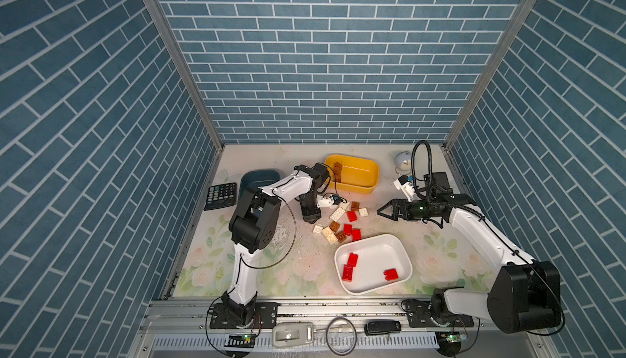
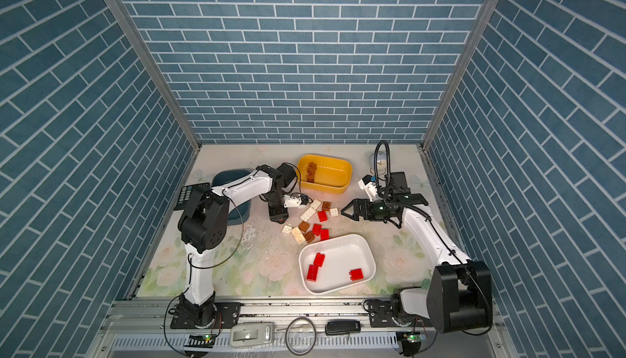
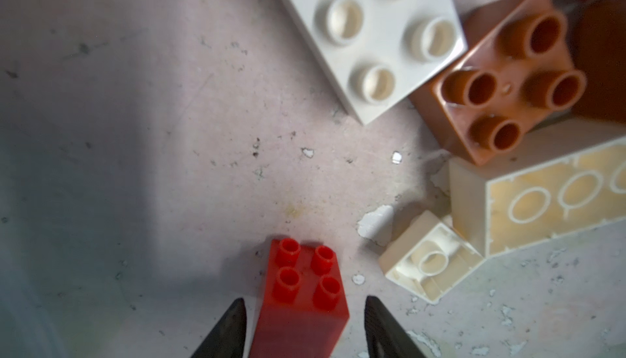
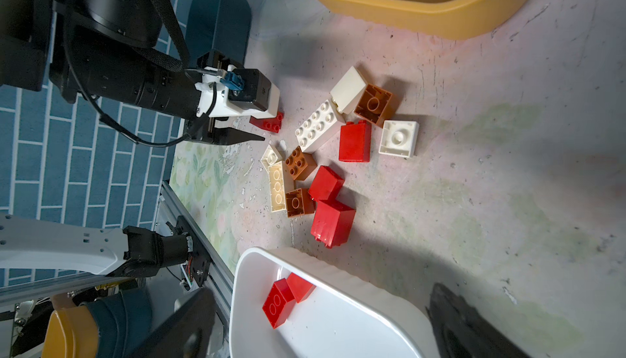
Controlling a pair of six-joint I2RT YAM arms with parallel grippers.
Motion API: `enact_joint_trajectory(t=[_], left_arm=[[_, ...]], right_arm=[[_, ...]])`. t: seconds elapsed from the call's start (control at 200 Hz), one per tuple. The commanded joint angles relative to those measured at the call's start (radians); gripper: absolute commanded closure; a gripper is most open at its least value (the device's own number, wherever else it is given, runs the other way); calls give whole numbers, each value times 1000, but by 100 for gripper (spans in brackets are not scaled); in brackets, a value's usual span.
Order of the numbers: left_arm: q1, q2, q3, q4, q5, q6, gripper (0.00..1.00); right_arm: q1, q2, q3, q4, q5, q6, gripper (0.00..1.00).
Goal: Sort the legos into containers by color
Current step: Pick up the lego from the center of the table, then place the lego in the container.
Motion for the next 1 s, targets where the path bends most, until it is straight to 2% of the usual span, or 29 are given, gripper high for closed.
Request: enact_joint_trajectory(t=[0.0, 0.1, 0.28, 0.46, 0.645, 0.765, 0.87, 0.99], left_arm=[[7, 19, 2, 2, -12, 21, 45], [7, 22, -7, 13, -19, 22, 51], [8, 17, -9, 12, -19, 14, 72], [-11, -63, 0, -52, -12, -57, 72], [-90, -221, 25, -122, 99, -265, 70], [-180, -310, 7, -127, 152, -428, 70], [-291, -378, -48, -65, 197, -570, 70], [-367, -446, -141, 73, 220, -760, 72]], right_arm=[[-3, -12, -9, -9, -8, -19, 1], [-3, -11, -10, -8, -9, -19, 1], [-4, -4, -9, -5, -11, -17, 1], [-4, -4, -6, -2, -9, -22, 1], [-8, 4, 0, 4, -4, -28, 1], [-14, 8, 3, 7, -5, -29, 1], [-20, 12, 7, 8, -6, -31, 1], [-24, 15, 14, 7, -7, -34, 1]])
